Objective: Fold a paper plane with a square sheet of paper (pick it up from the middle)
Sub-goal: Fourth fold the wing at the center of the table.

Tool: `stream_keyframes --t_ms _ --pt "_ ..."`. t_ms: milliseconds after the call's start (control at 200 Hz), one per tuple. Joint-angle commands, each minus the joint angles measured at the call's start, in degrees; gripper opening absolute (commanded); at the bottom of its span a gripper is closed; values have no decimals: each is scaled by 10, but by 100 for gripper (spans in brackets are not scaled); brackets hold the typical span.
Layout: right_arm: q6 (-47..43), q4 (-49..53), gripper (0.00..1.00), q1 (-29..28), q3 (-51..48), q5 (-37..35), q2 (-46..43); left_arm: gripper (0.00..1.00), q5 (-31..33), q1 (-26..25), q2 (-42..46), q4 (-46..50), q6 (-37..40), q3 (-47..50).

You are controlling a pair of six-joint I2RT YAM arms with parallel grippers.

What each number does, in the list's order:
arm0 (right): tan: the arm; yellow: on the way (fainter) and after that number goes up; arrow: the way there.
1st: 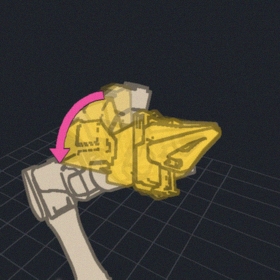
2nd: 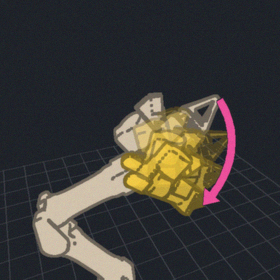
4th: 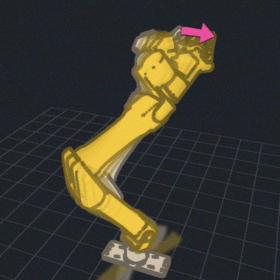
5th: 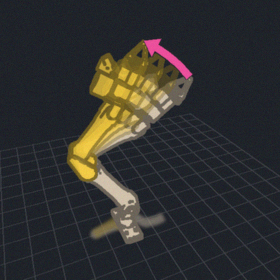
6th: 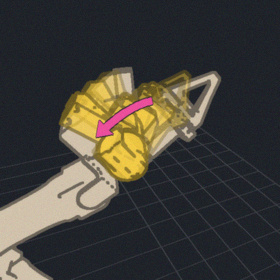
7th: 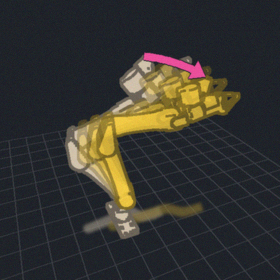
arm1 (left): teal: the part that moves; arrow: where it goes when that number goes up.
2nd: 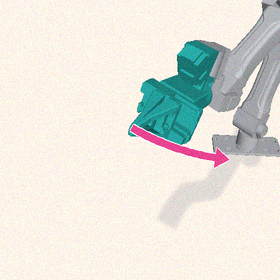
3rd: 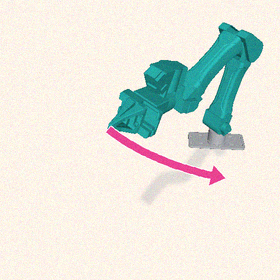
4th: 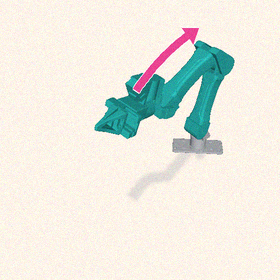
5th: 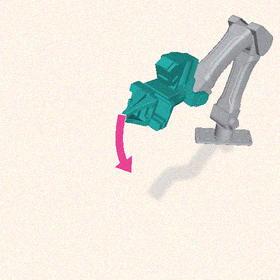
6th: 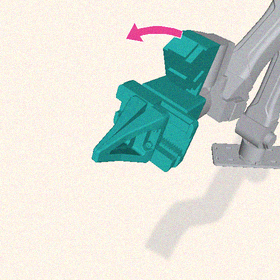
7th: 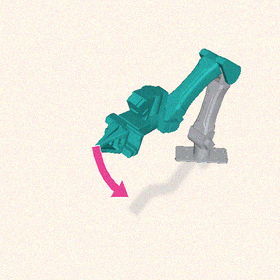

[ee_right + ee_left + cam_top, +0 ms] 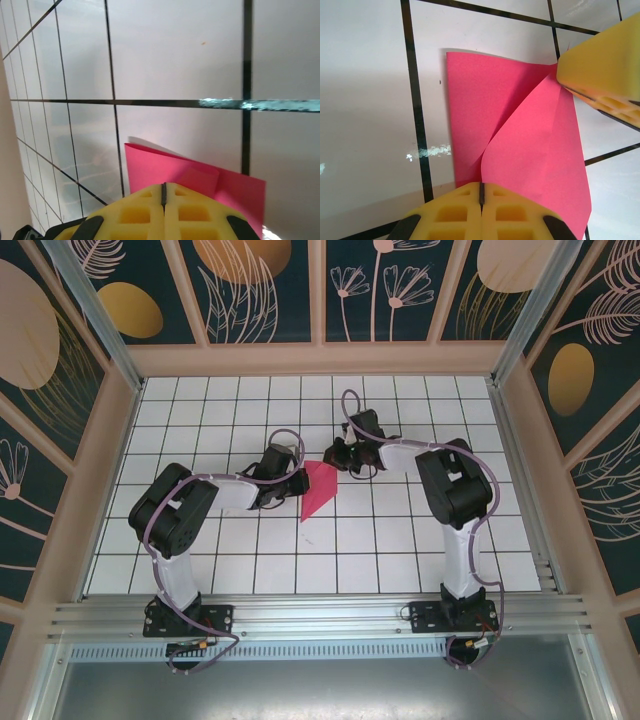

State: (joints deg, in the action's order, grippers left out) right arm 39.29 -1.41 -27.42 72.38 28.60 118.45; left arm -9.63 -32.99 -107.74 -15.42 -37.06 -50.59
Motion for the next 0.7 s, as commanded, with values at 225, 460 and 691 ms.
stream_keyframes --t_ms 225,460,691 --pt "6 5 4 9 -11 -17 42 0 15 -4 -25 82 12 16" --pt "8 20 4 13 -1 -20 40 0 19 -4 -22 88 16 20" --pt "-10 30 5 15 36 5 16 0 19 -4 -19 84 14 24"
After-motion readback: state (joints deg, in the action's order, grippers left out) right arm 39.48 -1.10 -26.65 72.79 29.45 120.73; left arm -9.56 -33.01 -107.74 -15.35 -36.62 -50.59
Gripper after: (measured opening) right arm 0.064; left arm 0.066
